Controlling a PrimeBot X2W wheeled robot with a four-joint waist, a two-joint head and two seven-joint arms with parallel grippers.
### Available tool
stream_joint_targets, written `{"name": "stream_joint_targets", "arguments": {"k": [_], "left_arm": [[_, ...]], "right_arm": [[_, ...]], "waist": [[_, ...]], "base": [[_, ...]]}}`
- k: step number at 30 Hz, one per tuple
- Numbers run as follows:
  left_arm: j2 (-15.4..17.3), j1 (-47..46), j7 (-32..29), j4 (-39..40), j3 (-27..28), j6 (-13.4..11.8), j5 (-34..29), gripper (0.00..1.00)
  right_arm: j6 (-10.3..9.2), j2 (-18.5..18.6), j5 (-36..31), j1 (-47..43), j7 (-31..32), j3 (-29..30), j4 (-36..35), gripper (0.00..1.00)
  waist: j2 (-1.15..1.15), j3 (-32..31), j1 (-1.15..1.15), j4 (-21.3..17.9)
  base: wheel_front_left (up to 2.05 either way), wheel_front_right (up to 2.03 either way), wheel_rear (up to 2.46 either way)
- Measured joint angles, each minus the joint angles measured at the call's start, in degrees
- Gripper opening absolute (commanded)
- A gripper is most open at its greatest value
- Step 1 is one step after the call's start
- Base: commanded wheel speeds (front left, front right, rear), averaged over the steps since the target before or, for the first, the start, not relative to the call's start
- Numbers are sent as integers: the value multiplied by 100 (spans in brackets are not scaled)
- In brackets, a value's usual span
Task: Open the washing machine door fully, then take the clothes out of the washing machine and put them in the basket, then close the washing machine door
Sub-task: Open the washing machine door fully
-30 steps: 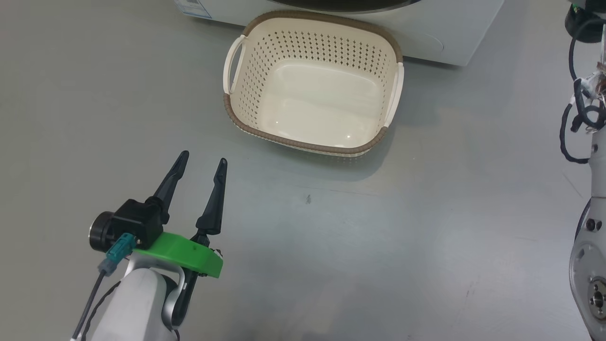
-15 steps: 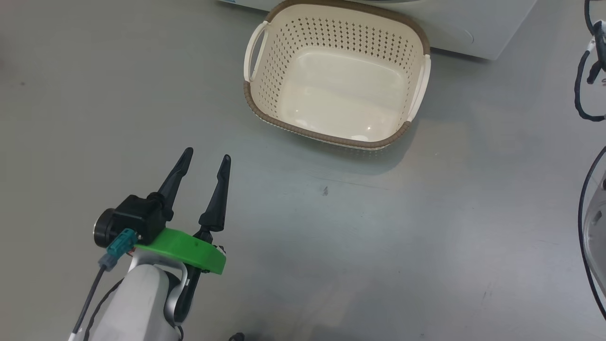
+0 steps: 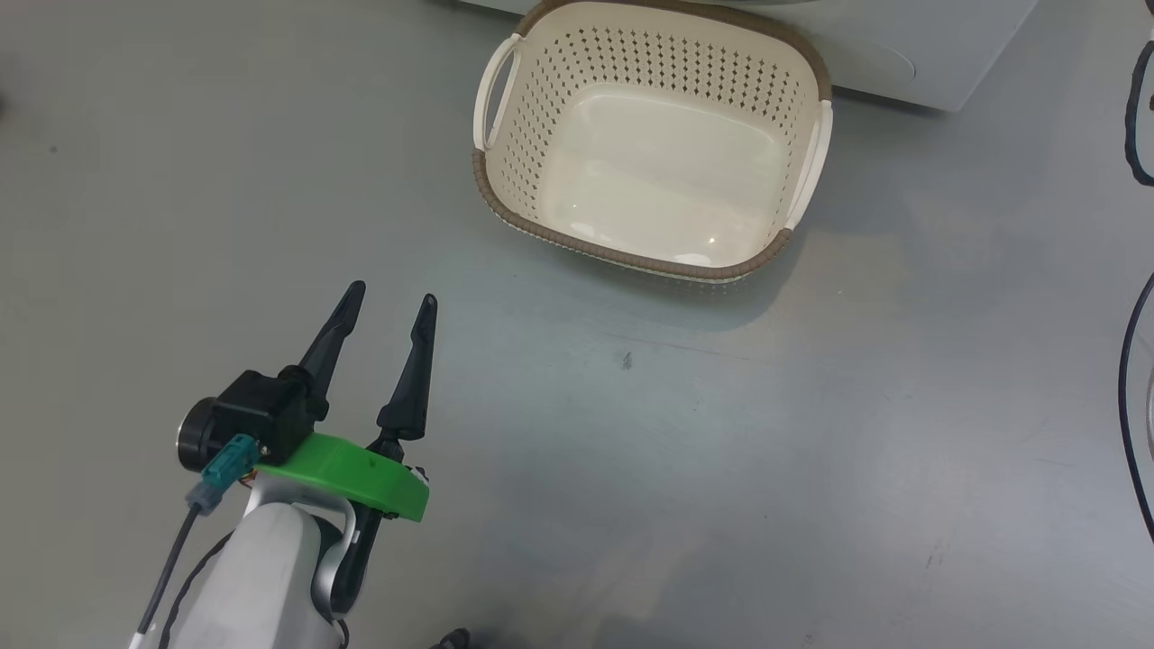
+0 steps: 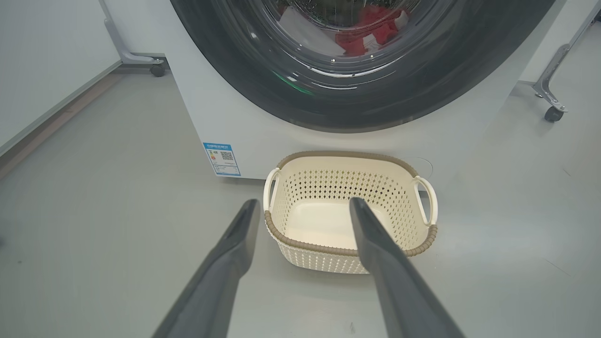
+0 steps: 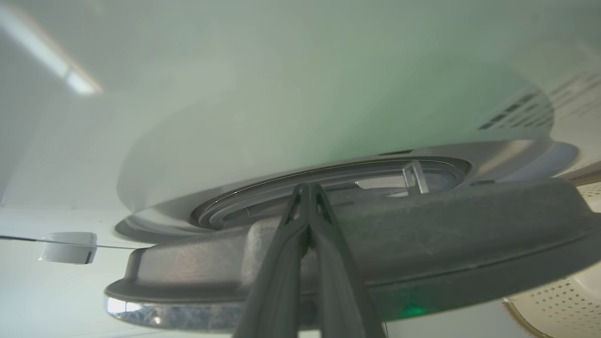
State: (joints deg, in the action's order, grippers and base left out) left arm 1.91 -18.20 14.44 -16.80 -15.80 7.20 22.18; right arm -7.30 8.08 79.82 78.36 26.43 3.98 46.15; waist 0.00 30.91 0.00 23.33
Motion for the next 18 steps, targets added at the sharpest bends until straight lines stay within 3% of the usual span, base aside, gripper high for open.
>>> {"name": "stream_joint_targets", "arguments": {"k": [18], "left_arm": [[-4,-47,0,-29,10,0,42,100]], "right_arm": [[1,34,37,333,298,15,694,0]], "waist": [[0,-47,0,-23]], "base": [[0,0,0]]}}
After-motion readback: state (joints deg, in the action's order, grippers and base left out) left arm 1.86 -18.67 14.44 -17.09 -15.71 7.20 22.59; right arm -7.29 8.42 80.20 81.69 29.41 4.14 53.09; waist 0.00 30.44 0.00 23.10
